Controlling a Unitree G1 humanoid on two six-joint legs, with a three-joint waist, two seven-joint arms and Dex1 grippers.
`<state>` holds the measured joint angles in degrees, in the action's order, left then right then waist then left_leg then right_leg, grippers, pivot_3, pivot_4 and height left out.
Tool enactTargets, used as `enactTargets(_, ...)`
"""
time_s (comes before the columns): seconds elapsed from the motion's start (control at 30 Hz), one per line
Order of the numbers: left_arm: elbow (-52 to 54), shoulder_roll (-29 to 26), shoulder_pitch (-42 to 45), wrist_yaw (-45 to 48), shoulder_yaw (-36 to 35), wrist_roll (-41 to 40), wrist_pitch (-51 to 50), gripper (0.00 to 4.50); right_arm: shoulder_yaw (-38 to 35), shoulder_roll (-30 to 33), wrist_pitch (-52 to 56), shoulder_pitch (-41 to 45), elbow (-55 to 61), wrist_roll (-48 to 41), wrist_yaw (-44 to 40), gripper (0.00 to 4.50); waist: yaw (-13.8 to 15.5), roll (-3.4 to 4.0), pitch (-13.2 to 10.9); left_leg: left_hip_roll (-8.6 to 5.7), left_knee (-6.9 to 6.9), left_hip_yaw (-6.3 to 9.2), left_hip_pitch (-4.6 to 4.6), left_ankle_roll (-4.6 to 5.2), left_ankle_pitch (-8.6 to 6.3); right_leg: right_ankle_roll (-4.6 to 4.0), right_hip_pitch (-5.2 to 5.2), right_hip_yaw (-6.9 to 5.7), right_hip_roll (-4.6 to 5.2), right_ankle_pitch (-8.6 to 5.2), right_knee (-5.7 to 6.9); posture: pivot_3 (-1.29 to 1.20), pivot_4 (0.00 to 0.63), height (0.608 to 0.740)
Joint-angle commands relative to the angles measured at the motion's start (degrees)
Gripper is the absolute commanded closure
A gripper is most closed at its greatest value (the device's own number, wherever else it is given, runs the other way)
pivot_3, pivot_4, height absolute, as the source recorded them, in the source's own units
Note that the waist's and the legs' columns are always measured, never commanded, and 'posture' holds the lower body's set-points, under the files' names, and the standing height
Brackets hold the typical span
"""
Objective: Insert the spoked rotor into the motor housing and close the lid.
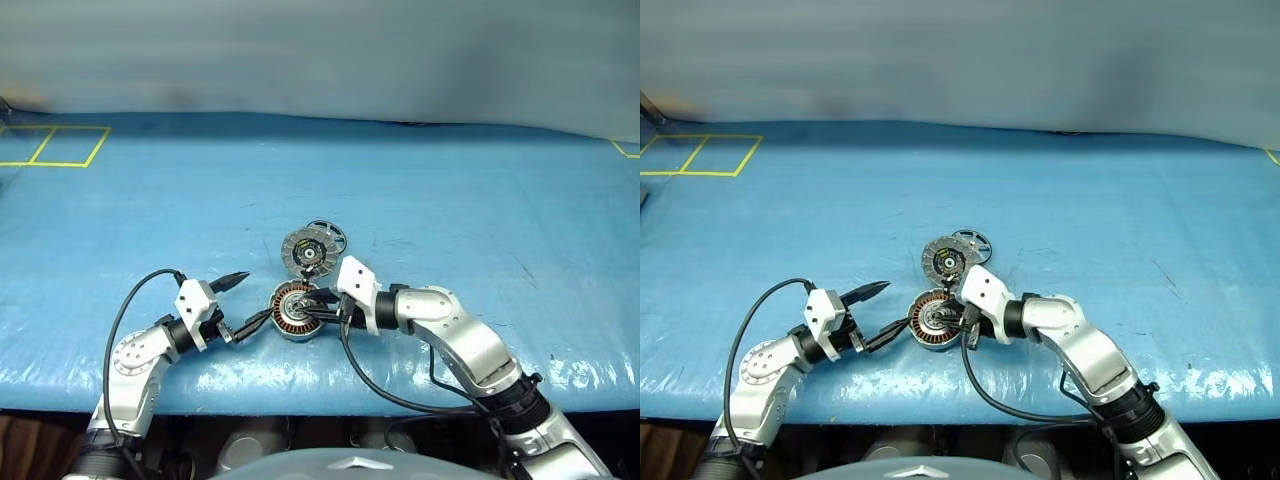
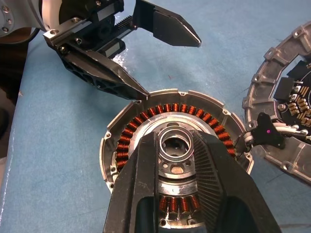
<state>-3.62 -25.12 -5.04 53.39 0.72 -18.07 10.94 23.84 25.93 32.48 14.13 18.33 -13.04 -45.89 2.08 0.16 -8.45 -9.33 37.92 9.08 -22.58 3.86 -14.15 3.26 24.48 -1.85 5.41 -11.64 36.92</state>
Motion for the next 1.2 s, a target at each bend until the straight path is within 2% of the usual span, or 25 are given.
enactTargets(0.03,0.68,-0.43,-0.12,1.02,0.23,0.02,1.2,0.0,0.25,-1.29,-1.61,1.27,-0.02,0.58,0.18,3.84,-0.04,0.0,0.0,0.0,0.0,0.0,0.0,0.0,0.0,0.0,0.01,0.0,-0.01,0.0,0.0,0.0,0.15,0.74)
enactTargets(0.57,0.82,-0.56,-0.73,2.11,-0.04,-0.45,0.67,0.0,1.69,-3.8,-3.32,2.64,-5.07,3.04,-0.51,3.84,-0.33,0.0,0.0,0.01,-0.01,0.01,0.01,-0.01,0.0,0.0,0.01,0.0,-0.03,0.0,0.02,0.0,0.15,0.74)
enactTargets(1.2,-0.15,-0.54,-0.43,1.62,-0.34,0.09,1.21,0.0,2.22,-3.14,-3.75,2.07,-5.09,3.92,-1.16,3.84,-0.34,0.0,0.0,0.0,-0.01,0.0,0.02,-0.01,0.0,0.0,0.0,0.01,-0.02,0.0,0.02,0.0,0.15,0.74)
